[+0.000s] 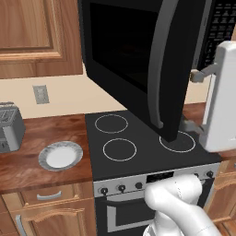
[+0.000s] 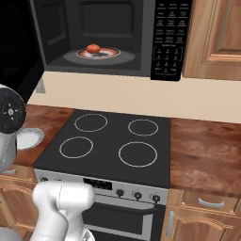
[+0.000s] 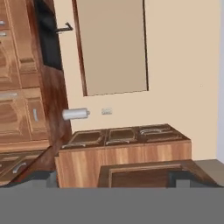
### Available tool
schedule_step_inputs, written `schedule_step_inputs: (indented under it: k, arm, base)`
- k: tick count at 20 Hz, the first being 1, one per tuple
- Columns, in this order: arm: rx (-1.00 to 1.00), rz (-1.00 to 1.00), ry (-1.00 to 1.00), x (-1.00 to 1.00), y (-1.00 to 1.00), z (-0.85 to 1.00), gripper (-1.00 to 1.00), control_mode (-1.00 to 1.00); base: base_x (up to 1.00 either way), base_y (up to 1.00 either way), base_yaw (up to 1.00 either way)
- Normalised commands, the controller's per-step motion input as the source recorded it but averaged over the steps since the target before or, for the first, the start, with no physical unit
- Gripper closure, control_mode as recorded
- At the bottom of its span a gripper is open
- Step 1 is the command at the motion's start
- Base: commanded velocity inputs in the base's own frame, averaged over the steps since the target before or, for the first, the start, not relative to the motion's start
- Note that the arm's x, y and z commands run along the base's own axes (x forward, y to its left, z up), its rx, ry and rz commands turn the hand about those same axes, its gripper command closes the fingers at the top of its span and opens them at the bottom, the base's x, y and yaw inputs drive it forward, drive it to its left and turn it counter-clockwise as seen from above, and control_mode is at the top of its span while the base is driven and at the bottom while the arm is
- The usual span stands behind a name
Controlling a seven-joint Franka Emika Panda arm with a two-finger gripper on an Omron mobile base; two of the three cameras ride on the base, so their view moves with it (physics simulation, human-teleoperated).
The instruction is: Pick the squash from the counter and place it in the microwave. Then turn on the microwave.
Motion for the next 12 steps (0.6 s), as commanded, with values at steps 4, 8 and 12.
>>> schedule_step_inputs:
  k: [4,8,12]
  arm:
    - [0.0,-0.19,-0.01,0.06,0.09,-0.1,-1.0,-1.0]
    - [0.0,-0.18,0.0,0.16,0.12,-0.15,-1.0,-1.0]
    - [0.01,-0.08,-0.03,0.2,0.19,-0.15,-1.0,-1.0]
  base:
    - [0.0,0.0,0.0]
    - [0.0,0.0,0.0]
    - [0.0,0.0,0.0]
